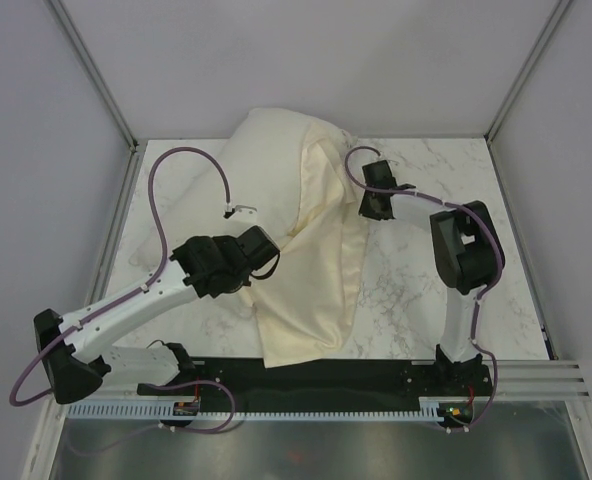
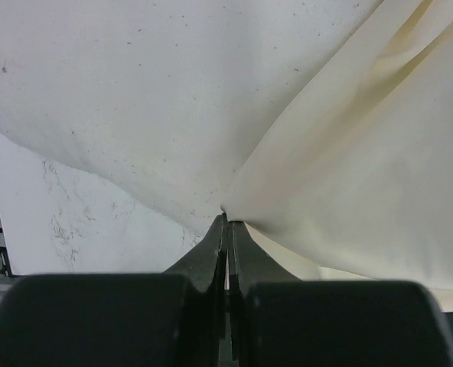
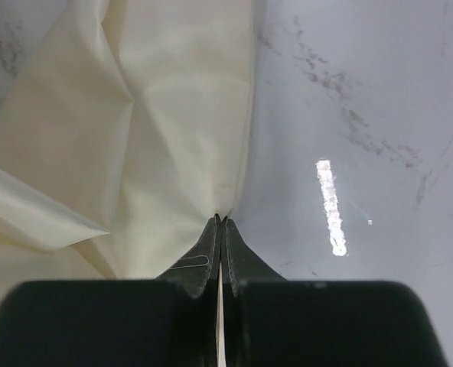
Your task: Put the pillow into the pillowcase
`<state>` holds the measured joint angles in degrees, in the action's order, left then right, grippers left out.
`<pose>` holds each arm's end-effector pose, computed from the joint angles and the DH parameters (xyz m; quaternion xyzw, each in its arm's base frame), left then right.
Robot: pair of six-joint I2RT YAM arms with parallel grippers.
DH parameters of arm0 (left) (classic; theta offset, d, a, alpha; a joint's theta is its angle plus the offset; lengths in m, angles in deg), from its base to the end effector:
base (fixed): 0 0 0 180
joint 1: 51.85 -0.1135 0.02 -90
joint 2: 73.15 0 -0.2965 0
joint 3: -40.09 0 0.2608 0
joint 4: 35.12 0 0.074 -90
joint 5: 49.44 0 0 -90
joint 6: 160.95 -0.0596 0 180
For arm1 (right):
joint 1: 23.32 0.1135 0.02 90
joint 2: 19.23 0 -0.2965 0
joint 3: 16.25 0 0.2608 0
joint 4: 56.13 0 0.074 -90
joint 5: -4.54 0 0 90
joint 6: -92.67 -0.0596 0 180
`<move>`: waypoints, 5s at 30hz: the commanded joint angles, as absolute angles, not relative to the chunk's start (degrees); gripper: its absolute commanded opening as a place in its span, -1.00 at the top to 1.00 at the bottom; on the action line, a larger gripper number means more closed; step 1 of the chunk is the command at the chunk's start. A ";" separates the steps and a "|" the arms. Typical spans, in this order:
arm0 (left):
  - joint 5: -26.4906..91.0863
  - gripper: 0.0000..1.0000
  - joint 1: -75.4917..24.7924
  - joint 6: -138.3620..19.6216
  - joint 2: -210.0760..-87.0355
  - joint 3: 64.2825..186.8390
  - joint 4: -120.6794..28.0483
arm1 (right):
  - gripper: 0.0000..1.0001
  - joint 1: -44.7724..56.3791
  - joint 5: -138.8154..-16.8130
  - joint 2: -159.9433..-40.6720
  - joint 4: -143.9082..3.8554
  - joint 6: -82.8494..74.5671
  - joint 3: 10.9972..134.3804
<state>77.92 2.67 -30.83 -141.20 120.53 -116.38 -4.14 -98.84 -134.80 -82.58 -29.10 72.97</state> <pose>0.1500 -0.1481 0.3313 0.0585 0.9313 0.0857 0.3492 0.4404 0.1386 0.1601 0.1401 0.9316 0.0366 0.3335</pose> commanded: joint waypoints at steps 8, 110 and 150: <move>74.49 0.95 2.91 -34.03 -148.99 118.70 -102.14 | 1.00 -22.69 -108.98 -116.64 -82.19 -38.97 55.00; 61.47 -0.99 -22.69 -42.12 -153.73 128.26 -85.92 | -0.80 8.67 -52.30 -109.94 -59.83 -23.70 58.58; 59.19 0.95 -39.90 -34.56 -130.36 117.73 -80.15 | 1.00 17.56 -91.97 -115.74 -69.96 -26.66 52.79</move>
<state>54.86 -38.72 -35.90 -130.69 116.77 -82.68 22.81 -88.77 -119.30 -74.91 -18.47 54.79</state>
